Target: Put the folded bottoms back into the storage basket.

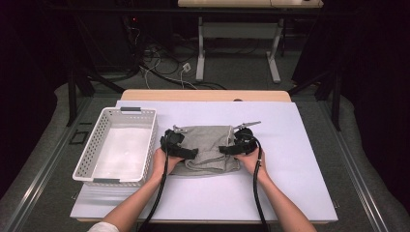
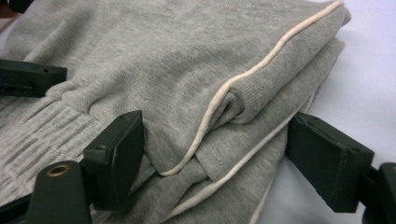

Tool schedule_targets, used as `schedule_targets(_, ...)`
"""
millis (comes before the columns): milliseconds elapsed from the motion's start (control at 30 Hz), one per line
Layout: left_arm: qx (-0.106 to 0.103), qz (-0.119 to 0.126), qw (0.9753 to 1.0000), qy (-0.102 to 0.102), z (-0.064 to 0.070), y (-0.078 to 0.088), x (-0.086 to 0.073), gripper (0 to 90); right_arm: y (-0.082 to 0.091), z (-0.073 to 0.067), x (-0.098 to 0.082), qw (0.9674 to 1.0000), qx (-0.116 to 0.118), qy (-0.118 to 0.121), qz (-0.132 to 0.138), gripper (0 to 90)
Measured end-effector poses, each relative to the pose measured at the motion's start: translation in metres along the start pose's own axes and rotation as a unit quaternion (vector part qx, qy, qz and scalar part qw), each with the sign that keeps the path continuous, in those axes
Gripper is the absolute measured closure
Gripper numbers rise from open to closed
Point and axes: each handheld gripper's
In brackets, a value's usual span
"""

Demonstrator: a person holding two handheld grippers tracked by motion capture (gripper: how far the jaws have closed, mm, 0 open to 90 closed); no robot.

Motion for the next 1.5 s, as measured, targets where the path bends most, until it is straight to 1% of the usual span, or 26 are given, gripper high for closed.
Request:
schedule_targets(67, -0.003, -0.002, 1.0000, 0.006, -0.001, -0.001, -0.001, 2.2, 0.000, -0.001, 0.000, 1.0000, -0.004, 0.004, -0.001, 20.2)
schedule_targets(100, -0.002, -0.002, 1.0000, 0.004, -0.001, -0.001, -0.001, 2.0, 0.000, -0.002, -0.001, 1.0000, -0.008, 0.002, -0.001, 20.4)
schedule_targets(233, 0.000, -0.003, 1.0000, 0.004, 0.000, -0.001, -0.001, 2.3, -0.001, -0.004, -0.001, 0.9998, -0.015, 0.011, 0.000, 21.5)
schedule_targets(333, -0.005, -0.001, 1.0000, 0.003, 0.001, -0.001, -0.002, 4.2, -0.001, -0.004, -0.002, 0.9998, -0.016, 0.013, 0.003, 23.3)
schedule_targets(500, -0.010, 0.004, 0.9999, -0.011, 0.005, 0.001, -0.001, 15.8, 0.000, -0.007, -0.003, 0.9997, -0.019, 0.014, 0.003, 26.8)
schedule_targets(633, -0.020, 0.009, 0.9997, -0.014, 0.007, 0.002, -0.002, 24.2, 0.000, -0.008, -0.003, 0.9997, -0.020, 0.013, 0.003, 29.4)
schedule_targets(800, -0.030, 0.011, 0.9993, -0.018, 0.009, 0.003, -0.002, 35.9, 0.001, -0.009, -0.003, 0.9998, -0.015, 0.016, 0.003, 35.9)
schedule_targets(933, -0.037, 0.013, 0.9991, -0.018, 0.010, 0.003, -0.002, 41.6, 0.001, -0.010, -0.004, 0.9998, -0.011, 0.016, 0.004, 39.5)
schedule_targets(1133, -0.040, 0.014, 0.9989, -0.023, 0.010, 0.004, -0.002, 49.0, 0.001, -0.010, -0.004, 0.9998, -0.006, 0.016, 0.005, 42.1)
schedule_targets(1167, -0.044, 0.013, 0.9986, -0.025, 0.010, 0.004, -0.002, 50.8, 0.000, -0.010, -0.004, 0.9998, -0.004, 0.016, 0.006, 44.1)
schedule_targets(1300, -0.051, 0.014, 0.9983, -0.023, 0.010, 0.004, -0.002, 55.5, 0.001, -0.010, -0.004, 0.9999, 0.001, 0.014, 0.006, 47.9)
schedule_targets(1467, -0.055, 0.017, 0.9981, -0.023, 0.010, 0.004, -0.002, 62.5, 0.001, -0.011, -0.004, 0.9999, 0.007, 0.012, 0.005, 52.2)
schedule_targets(1500, -0.059, 0.017, 0.9979, -0.022, 0.010, 0.004, -0.003, 64.3, 0.000, -0.011, -0.005, 0.9998, 0.010, 0.011, 0.010, 54.6)
Point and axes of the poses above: each handheld gripper's, and its own axes: y roughly backward along the jaws, x roughly out of its top, z roughly to its right, and after that the axes turned 3 degrees about -x, right-handed
